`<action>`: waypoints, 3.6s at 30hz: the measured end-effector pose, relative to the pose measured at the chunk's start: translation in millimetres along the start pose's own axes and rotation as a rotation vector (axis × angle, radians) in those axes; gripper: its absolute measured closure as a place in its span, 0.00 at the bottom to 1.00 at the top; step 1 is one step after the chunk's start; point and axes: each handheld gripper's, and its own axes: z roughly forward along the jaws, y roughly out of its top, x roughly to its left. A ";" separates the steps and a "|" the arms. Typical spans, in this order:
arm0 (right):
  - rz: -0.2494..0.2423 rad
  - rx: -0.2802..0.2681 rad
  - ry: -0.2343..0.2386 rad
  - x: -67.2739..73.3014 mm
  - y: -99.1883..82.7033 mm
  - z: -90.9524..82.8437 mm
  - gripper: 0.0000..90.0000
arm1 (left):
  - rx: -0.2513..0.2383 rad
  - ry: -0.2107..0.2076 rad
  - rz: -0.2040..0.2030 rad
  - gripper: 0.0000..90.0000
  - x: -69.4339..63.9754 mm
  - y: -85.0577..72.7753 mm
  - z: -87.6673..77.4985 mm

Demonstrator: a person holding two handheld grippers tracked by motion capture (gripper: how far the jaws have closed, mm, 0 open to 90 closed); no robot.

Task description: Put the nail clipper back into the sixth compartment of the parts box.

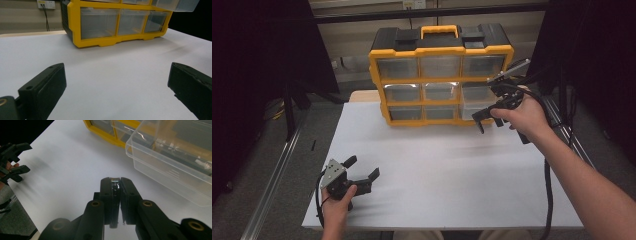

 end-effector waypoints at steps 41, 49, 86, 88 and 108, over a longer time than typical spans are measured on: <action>0.012 -0.016 -0.015 -6.0 23.9 -21.1 0.91 | -0.010 -0.001 -0.017 0.02 -1.5 -0.2 0.3; -0.003 -0.015 -0.023 -3.8 30.0 -28.5 0.91 | -0.004 0.000 -0.018 0.02 -1.8 -0.6 0.8; 0.027 -0.026 -0.061 -17.0 53.6 -37.4 0.91 | -0.007 0.000 -0.022 0.02 -2.0 -0.6 0.7; 0.034 -0.026 -0.065 -17.6 54.5 -37.8 0.91 | -0.007 0.001 -0.025 0.02 -1.8 -0.8 0.7; 0.057 -0.041 -0.105 -44.6 73.5 -18.9 0.91 | -0.007 -0.001 -0.032 0.02 -1.0 -1.3 1.8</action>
